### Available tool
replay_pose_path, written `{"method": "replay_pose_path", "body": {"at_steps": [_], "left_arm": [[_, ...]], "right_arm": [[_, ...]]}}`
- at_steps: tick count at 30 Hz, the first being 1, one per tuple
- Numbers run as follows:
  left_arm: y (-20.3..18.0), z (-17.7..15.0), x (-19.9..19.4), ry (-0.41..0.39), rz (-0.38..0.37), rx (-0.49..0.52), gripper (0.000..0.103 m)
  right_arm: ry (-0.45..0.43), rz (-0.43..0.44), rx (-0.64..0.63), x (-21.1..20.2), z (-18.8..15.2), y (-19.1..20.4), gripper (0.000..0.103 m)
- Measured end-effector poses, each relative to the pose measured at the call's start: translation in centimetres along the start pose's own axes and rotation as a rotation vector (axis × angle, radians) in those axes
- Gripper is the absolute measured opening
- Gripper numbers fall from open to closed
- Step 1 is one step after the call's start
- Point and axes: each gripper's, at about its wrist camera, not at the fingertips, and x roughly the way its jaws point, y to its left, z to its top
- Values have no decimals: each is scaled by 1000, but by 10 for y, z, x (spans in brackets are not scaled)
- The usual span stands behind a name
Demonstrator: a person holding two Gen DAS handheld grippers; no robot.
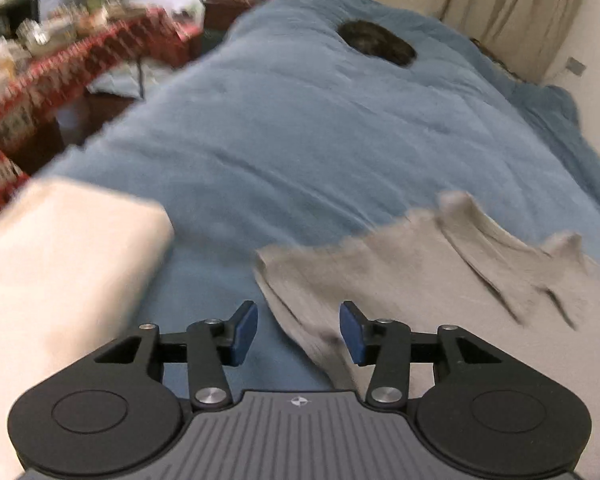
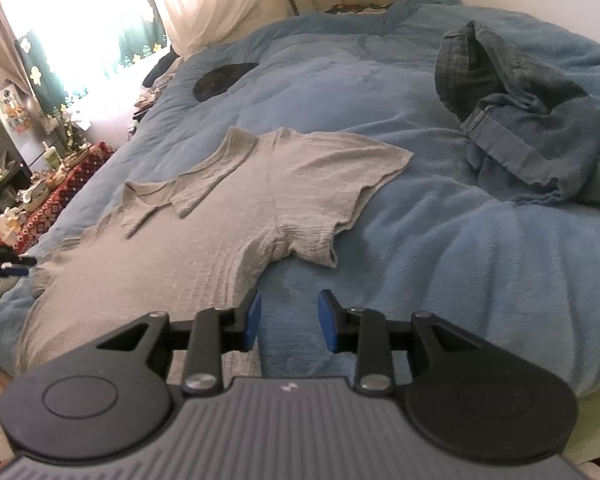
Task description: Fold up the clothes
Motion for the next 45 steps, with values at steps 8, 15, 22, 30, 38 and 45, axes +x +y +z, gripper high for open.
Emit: {"method": "replay_pose_path", "body": {"at_steps": [8, 15, 22, 30, 38, 45], "left_arm": [[2, -21, 24, 56, -38, -134, 43], [-6, -28, 16, 56, 89, -135, 2], [13, -24, -21, -16, 31, -223, 10], [20, -29, 19, -2, -74, -287, 30], [9, -34, 13, 23, 97, -168, 1], [-24, -60, -35, -74, -29, -45, 0]], "right_arm": [[-13, 18, 23, -1, -2, -4, 35], [-18, 21, 43, -5, -8, -9, 35], [-25, 36, 47, -6, -9, -9, 36], [-32, 37, 38, -13, -10, -4, 36], [-34, 23, 21, -17, -10, -2, 36], [-39, 51, -91, -20, -15, 24, 31]]}}
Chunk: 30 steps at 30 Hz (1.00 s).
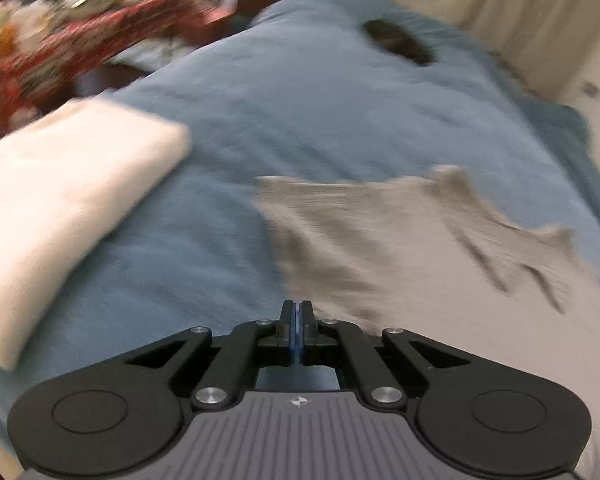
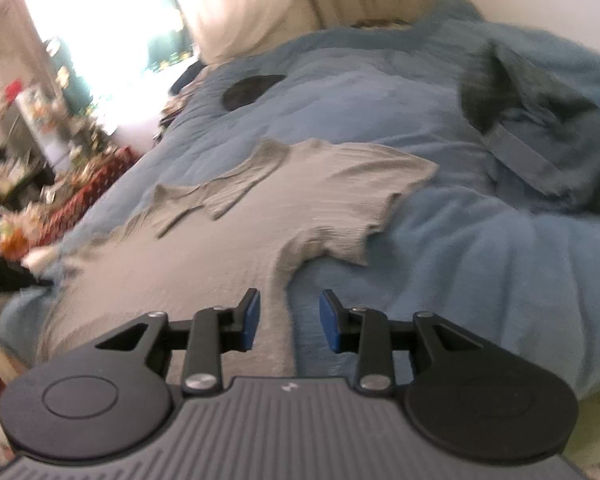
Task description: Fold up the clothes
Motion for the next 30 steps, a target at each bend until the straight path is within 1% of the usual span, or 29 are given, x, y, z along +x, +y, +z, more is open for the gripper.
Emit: {"method": "replay_pose_path", "body": {"at_steps": [1, 2, 3, 5, 7, 10, 12, 13, 17, 18, 22, 24, 26, 28, 30], "left_arm": [[-9, -7, -8, -21, -49, 24, 1], [-16, -14, -13, -29, -91, 42, 1], [-24, -21, -16, -26, -141, 61, 1], [-40, -37, -17, -8, -216, 116, 2], [-53, -55, -13, 31, -233, 183, 2], [-59, -78, -1, 89, -206, 234, 2], [-54, -89, 0, 107, -170, 237, 2], [-50, -91, -1, 107, -168, 230, 2], [-34, -97, -18, 89, -149, 217, 2], [-33, -100, -23, 80, -135, 222, 2], [-32, -122, -39, 63, -111, 244, 3], [-34, -133, -43, 50, -75, 267, 5], [-35, -144, -48, 26, -14, 290, 5], [-34, -153, -50, 14, 17, 308, 6], [-30, -156, -50, 20, 32, 290, 7]], "right_arm": [[8, 2, -31, 2, -2, 7, 26], [18, 7, -57, 5, -3, 13, 17], [31, 16, -70, 8, -6, 18, 17], [49, 21, -89, 14, -13, 26, 17], [65, -2, -123, 17, -22, 32, 17], [94, -19, -150, 18, -39, 35, 17], [104, -24, -146, 13, -51, 34, 17], [106, -27, -143, 9, -56, 33, 17], [104, -50, -135, -9, -72, 27, 18], [100, -56, -133, -14, -75, 26, 20], [70, -86, -113, -34, -83, 18, 23], [55, -103, -106, -43, -86, 14, 31], [41, -132, -118, -49, -89, 12, 35], [35, -141, -116, -52, -89, 8, 35], [28, -128, -99, -54, -89, 4, 35]]}}
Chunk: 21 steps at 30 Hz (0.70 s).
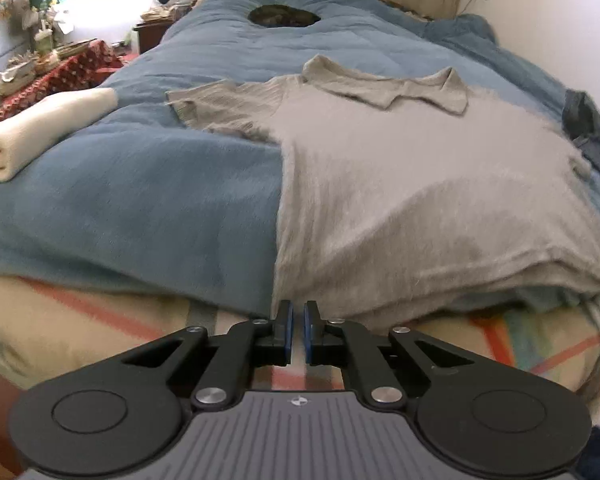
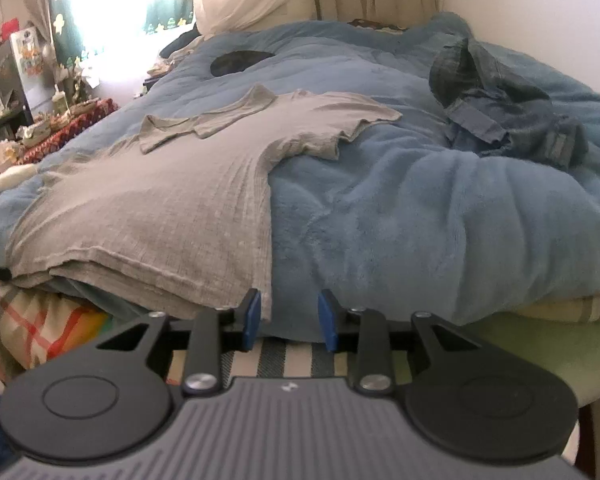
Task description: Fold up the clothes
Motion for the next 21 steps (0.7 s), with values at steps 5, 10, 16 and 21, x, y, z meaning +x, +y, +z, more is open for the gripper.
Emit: {"method": "replay_pose_path", "body": {"at_steps": [5, 10, 16, 21], "left_arm": [[20, -3, -10, -4, -94, -133, 21], [24, 0, -22, -61, -96, -144, 36], [29, 3, -8, -45, -105, -162, 39], [27, 2, 0, -42, -115, -152, 32]], "right_arm": [[-17, 26, -5, 0, 0, 1, 41], [-15, 31, -6, 7, -1, 3, 41], [8, 52, 38, 23, -2, 4, 41], [22, 72, 69, 31, -2, 5, 20]]}}
